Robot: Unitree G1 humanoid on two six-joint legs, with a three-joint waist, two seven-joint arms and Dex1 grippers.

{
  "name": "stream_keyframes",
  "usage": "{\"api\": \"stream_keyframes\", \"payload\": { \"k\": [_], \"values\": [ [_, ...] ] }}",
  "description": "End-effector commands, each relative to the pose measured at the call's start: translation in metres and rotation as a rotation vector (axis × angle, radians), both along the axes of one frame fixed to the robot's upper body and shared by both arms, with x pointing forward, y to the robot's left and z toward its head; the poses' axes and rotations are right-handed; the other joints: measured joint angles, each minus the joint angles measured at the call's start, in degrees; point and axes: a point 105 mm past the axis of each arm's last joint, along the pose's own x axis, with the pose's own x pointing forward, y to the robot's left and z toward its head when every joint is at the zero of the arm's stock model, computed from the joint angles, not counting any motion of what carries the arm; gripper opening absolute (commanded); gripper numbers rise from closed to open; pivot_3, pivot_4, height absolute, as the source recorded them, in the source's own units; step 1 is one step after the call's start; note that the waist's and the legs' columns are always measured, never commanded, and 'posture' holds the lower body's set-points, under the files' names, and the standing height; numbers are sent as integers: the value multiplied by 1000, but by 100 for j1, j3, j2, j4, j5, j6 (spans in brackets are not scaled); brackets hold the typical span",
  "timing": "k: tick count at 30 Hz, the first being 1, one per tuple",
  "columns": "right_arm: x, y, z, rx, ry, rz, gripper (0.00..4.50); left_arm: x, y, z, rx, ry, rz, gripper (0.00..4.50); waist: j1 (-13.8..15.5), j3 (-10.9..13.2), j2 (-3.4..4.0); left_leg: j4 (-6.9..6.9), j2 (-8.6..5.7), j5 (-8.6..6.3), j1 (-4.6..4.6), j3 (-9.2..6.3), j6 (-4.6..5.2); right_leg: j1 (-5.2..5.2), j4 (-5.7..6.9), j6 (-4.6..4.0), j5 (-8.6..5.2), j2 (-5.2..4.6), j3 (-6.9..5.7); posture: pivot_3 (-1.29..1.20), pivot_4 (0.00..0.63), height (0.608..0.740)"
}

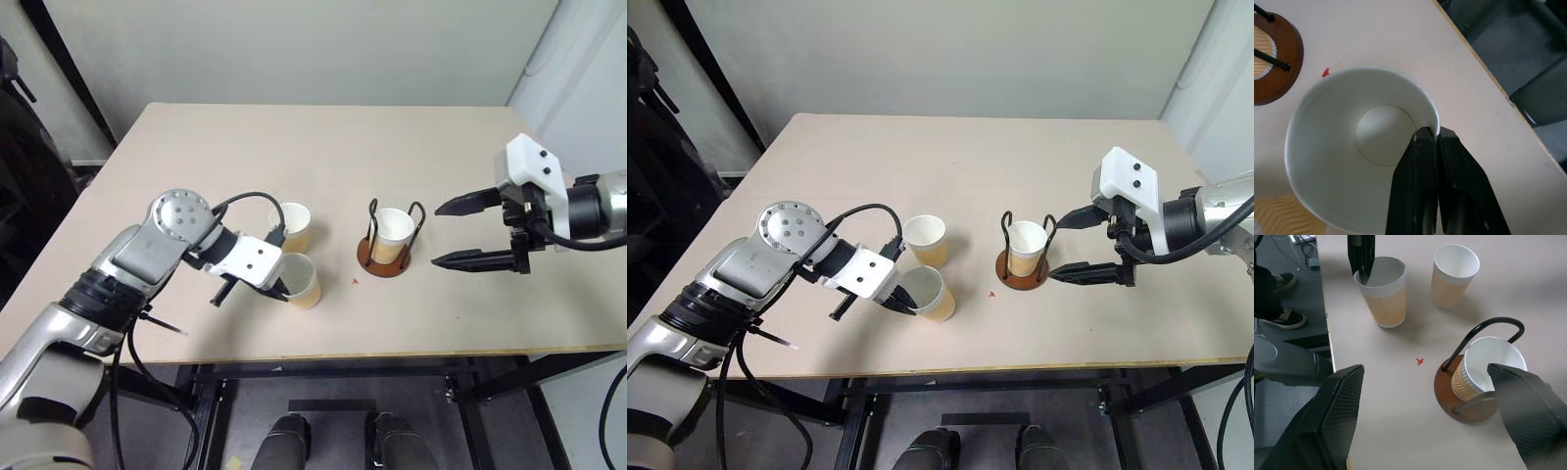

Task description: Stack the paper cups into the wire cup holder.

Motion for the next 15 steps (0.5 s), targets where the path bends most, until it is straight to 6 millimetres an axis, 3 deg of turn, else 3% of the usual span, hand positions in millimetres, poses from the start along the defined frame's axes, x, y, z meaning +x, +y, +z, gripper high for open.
{"api": "stream_keyframes", "payload": {
  "k": [1, 9, 15],
  "values": [
    [1, -3, 9, -11, -40, -8, 4204, 3, 1, 22, -19, 2, 12, 32, 3, 0, 0, 0, 0, 0, 0, 0, 0, 0, 0, 0, 0, 0, 0, 0, 150, 740],
    [12, -18, 10, 3, -14, -54, 4204, 27, -21, 106, -253, -17, 104, 32, 34, 0, 0, 3, -4, 0, -6, 0, 2, 3, -7, 0, 2, -6, 0, 0, 150, 740],
    [29, -34, 4, 7, 2, -107, 4204, 37, -52, 161, -411, -16, 79, 32, 48, 1, -1, 3, -7, -7, -15, 0, 12, 3, -18, 25, -1, -13, -1, 0, 150, 740]
  ]
}}
